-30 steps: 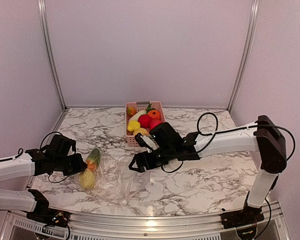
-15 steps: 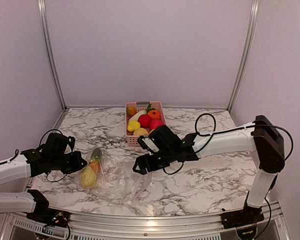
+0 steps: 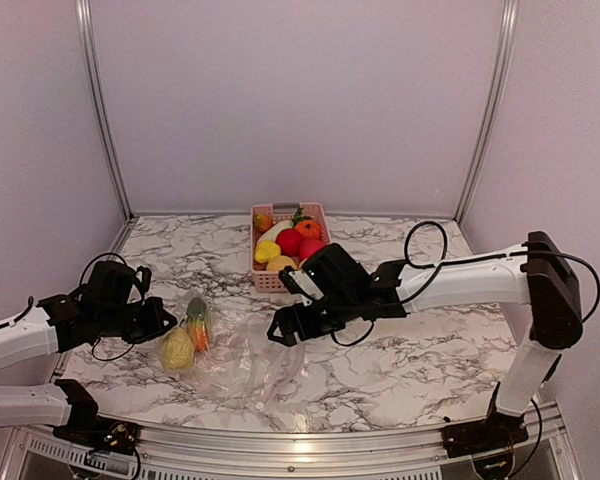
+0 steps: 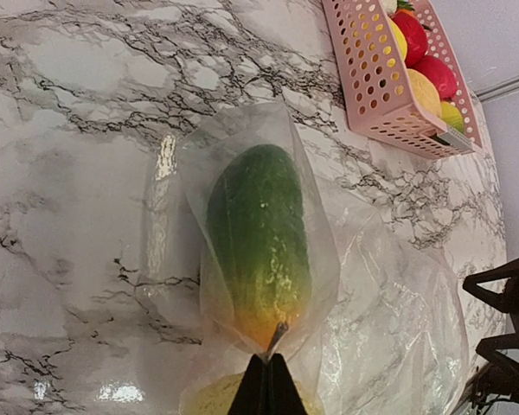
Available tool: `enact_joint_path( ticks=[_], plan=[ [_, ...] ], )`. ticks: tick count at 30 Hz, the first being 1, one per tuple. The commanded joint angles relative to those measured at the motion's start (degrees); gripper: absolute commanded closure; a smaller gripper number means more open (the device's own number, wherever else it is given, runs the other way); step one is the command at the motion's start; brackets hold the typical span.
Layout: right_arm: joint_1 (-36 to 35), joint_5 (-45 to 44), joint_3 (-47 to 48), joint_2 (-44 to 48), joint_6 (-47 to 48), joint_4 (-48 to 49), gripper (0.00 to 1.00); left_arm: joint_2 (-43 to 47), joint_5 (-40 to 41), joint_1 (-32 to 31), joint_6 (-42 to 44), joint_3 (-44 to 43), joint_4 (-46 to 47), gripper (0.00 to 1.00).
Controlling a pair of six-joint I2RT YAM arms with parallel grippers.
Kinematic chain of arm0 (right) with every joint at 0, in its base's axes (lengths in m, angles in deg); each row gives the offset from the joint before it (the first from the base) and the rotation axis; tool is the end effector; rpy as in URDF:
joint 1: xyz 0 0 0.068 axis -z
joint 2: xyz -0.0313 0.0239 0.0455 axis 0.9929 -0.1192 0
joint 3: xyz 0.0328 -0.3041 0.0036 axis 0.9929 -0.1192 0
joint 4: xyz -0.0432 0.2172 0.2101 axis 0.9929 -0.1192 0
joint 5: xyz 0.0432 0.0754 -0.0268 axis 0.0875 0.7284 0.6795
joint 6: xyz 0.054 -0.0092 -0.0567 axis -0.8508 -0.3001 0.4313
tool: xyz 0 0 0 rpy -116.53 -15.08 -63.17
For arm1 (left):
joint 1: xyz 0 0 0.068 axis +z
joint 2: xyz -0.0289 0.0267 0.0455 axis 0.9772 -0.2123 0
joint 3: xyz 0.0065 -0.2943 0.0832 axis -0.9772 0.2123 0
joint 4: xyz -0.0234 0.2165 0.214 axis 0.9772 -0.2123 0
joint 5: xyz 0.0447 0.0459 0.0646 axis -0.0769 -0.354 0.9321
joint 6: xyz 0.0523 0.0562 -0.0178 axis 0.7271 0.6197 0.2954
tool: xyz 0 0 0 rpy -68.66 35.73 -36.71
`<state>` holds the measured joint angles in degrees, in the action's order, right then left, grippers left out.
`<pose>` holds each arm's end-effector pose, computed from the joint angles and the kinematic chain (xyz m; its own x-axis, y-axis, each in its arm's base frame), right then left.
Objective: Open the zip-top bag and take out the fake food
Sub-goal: Adjust the zipper food storage bag at the center of the board.
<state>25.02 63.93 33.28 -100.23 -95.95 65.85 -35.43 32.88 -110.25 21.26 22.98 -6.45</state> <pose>0.2254 0.3848 0.1897 -0.7932 -0.3339 -0.5092 -0.5753 0.6849 0.4471 0.1907 -0.1251 0.1857 -0.8099 -0.3030 -0.5022 0.0049 0.8527 -0.5223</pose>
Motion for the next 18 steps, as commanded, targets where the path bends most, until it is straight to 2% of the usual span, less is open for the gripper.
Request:
enact_joint_path(
  ticks=[1, 6, 15, 18],
  plan=[
    [-0.8, 2.0, -0.9, 0.1, -1.3, -1.3, 0.14, 0.6, 0.2, -0.8, -0.4, -2.0, -0.4, 1.0],
    [-0.9, 2.6, -2.4, -0.1, -1.7, -1.9, 0.13, 0.7, 0.7, -1.6, -0.9, -2.2, -0.5, 1.0],
    [-1.0, 7.5, -1.8, -2.6, -3.5, 3.0, 0.13, 0.5, 1.7, -2.9, -1.3, -3.3, -1.0, 1.0],
    [-0.9, 6.0, -1.8, -2.7, -2.7, 1.8, 0.13, 0.6, 2.0, -3.2, -1.5, -3.5, -1.0, 1.0]
  ],
)
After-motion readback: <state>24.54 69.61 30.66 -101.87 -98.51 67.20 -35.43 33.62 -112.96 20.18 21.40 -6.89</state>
